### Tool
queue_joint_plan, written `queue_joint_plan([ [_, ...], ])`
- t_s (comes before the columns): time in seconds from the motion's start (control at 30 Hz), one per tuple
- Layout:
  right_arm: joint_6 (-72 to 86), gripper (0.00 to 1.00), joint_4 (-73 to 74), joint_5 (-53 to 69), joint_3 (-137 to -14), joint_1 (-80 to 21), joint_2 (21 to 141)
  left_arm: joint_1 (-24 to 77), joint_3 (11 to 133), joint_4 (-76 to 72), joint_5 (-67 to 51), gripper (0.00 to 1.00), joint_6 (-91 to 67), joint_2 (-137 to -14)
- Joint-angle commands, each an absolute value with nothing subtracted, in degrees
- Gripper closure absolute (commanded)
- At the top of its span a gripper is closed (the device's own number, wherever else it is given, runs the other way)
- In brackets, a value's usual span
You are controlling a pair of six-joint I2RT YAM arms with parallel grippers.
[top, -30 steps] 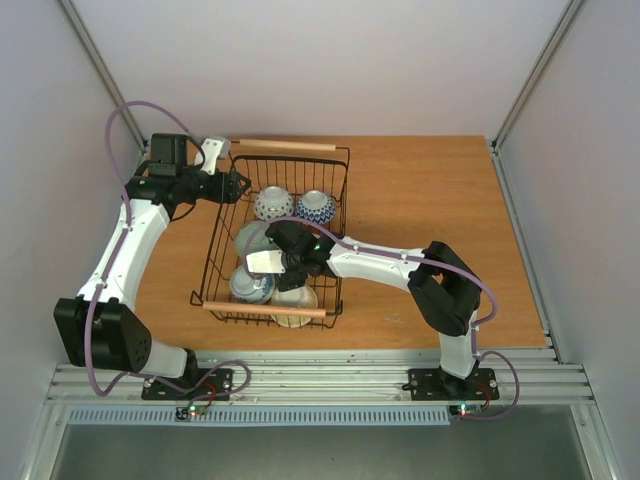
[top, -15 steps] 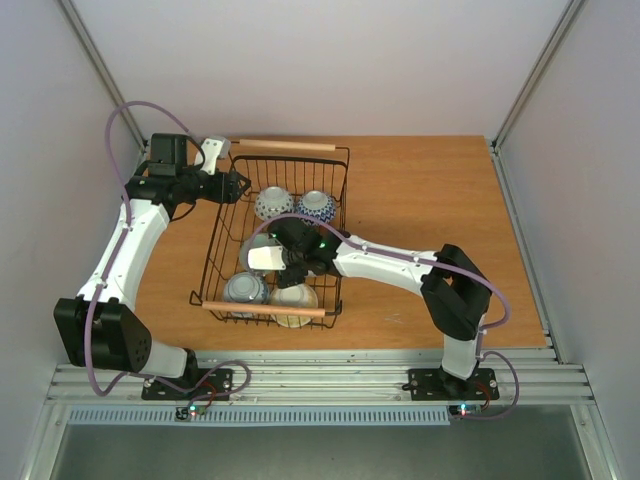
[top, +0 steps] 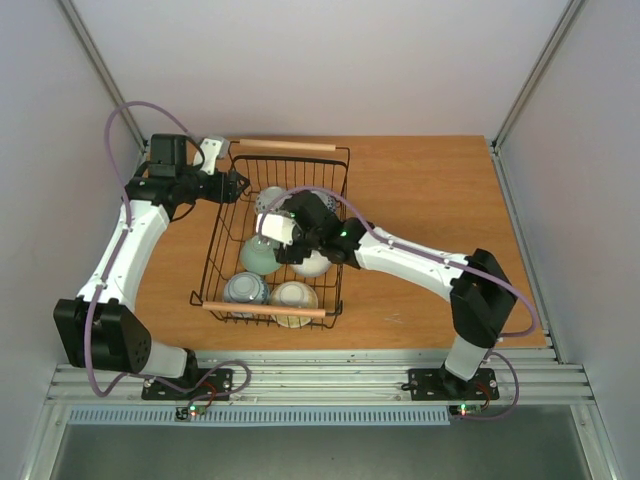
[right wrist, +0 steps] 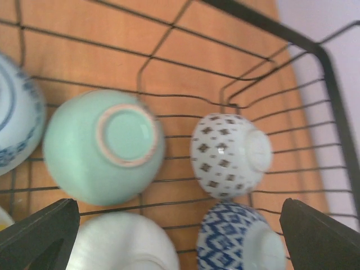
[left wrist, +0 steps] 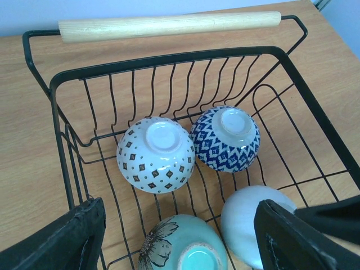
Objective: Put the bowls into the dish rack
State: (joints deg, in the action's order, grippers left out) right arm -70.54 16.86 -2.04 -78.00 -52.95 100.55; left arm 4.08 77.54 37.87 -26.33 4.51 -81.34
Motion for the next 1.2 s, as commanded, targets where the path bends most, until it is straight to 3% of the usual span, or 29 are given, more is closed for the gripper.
queue_joint_plan([
  [0.0, -60.2, 0.01, 13.5, -6.8, -77.5, -52.3, 96.1, 3.6, 76.7, 34.5, -25.4, 0.27, 4.4, -79.4],
  [0.67, -20.5, 0.01, 30.5, -22.0, -70.8, -46.6, 79.6, 3.5, 75.4, 32.4, -22.9, 0.26, 4.5, -78.4],
  [0.9, -13.7, 0.01, 36.7, -26.4, -66.8, -46.6, 75.5, 3.6, 75.3, 32.4, -23.1, 0.26, 4.6, -78.9],
  [1.17, -12.0, 0.01, 35.7, -23.2, -63.1, -46.6, 70.2, 3.6, 75.4, 32.3, -23.0, 0.26, 4.7, -79.3],
])
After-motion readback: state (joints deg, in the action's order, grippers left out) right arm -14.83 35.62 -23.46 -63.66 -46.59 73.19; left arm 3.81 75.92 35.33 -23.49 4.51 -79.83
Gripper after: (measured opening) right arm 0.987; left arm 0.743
